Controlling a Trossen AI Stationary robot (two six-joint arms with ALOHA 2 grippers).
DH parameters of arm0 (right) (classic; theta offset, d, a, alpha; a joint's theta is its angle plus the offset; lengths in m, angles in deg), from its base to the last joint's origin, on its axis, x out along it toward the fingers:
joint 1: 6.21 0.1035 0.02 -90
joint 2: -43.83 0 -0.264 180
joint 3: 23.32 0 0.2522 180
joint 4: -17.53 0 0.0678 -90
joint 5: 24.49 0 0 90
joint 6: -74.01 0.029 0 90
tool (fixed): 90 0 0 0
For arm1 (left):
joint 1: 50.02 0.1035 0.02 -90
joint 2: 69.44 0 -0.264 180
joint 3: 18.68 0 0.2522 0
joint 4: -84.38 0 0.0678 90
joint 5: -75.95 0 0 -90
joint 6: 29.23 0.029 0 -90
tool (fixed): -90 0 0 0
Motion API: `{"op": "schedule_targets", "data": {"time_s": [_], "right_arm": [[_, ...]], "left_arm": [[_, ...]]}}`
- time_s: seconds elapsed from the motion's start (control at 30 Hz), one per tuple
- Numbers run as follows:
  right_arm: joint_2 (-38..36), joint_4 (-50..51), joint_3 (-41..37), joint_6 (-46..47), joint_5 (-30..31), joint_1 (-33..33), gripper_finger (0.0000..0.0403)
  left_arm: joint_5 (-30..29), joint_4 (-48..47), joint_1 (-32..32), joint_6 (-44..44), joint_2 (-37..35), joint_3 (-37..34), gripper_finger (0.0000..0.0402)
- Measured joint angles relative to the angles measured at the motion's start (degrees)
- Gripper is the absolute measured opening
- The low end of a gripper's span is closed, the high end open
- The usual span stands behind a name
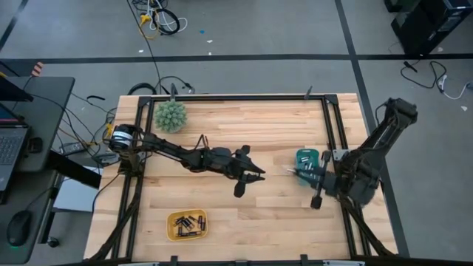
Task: Sort batteries
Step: Put the silver battery into the green bin
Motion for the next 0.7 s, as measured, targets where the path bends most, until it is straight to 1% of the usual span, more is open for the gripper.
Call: {"op": "schedule_targets", "data": {"time_s": [0.07,0.13,0.27,0.37,0.43,0.47,0.53,0.57,0.7], "right_arm": [[-2.87,13.11,0.02,12.04,-2.59,-0.94,0.0018],[-5.5,25.48,-0.02,24.13,-8.49,-1.77,0.0018],[-10.31,44.62,0.0,46.34,-17.06,-4.48,0.0018],[-11.33,58.87,0.0,64.66,-23.3,-7.97,0.0018],[-10.69,66.4,-0.12,75.61,-29.31,-10.44,0.0018],[-10.12,68.65,-0.52,79.58,-31.96,-11.56,0.0019],[-8.81,69.96,-1.9,83.69,-36.25,-13.25,0.0021],[-8.17,69.62,-2.55,83.99,-37.18,-13.88,0.0023],[-5.36,66.34,-3.45,83.63,-36.81,-14.94,0.0039]], "left_arm": [[0.0,1.32,-0.06,0.0,0.0,0.0,0.0108],[0.07,1.77,-0.09,0.0,-0.02,0.0,0.0108],[0.9,2.36,-0.09,0.0,-0.02,0.0,0.0108],[0.92,2.25,-0.09,0.0,-0.02,0.0,0.0108],[0.92,2.4,-0.09,0.0,-0.02,0.0,0.0108],[0.92,2.42,-0.11,0.0,-0.02,0.0,0.0108],[0.94,2.47,-0.11,0.0,-0.02,0.0,0.0108],[0.94,2.47,-0.11,0.0,-0.02,0.0,0.0108],[1.0,1.87,-0.11,0.0,-0.02,0.0,0.0108]]}}
